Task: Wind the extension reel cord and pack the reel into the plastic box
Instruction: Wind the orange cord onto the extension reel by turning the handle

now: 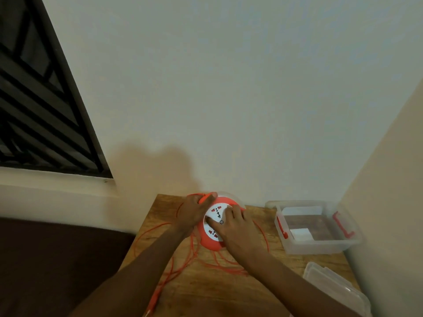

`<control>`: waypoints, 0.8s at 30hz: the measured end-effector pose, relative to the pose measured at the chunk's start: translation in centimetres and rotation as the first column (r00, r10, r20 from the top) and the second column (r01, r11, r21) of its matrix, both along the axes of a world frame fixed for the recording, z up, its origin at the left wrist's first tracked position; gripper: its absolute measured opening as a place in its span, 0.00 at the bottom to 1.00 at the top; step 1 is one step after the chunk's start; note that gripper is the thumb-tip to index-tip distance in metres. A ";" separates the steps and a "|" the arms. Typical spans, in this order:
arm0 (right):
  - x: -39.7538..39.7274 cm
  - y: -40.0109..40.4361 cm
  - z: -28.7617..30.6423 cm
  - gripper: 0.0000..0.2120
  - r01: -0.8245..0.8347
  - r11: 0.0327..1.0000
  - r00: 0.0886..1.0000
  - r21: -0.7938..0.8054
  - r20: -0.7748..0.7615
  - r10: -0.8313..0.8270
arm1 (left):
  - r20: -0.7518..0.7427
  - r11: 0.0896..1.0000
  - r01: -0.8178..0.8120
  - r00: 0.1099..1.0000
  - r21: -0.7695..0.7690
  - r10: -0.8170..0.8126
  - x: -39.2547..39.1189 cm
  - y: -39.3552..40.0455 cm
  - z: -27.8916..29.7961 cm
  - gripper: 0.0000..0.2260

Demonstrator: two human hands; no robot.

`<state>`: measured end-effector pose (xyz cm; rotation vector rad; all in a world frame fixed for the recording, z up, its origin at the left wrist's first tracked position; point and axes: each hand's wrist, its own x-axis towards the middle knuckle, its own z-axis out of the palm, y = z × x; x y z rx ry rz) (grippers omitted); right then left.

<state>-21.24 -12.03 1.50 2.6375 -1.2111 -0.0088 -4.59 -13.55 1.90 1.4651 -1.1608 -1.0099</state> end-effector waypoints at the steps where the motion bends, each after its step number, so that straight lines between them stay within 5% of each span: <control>1: 0.1 0.0 0.2 0.40 0.005 1.000 1.000 -0.009 -0.026 -0.005 | -0.003 1.000 0.003 1.000 -0.002 -0.003 -0.1 0.0 0.0 0.20; 10: 0.5 -0.2 0.8 0.40 0.044 0.999 0.999 0.011 -0.003 -0.044 | 0.060 0.999 0.000 0.998 -0.048 0.003 -0.5 -0.6 0.8 0.20; 18: 0.0 -0.1 2.1 0.39 0.029 0.997 0.996 -0.075 -0.087 -0.035 | -0.071 0.994 -0.031 0.997 -0.100 0.023 -0.7 0.1 1.0 0.13; 24: -0.2 -0.3 3.1 0.40 -0.024 0.999 0.984 -0.049 -0.177 0.015 | -0.073 0.995 -0.009 0.997 -0.097 0.002 -0.7 0.2 1.6 0.18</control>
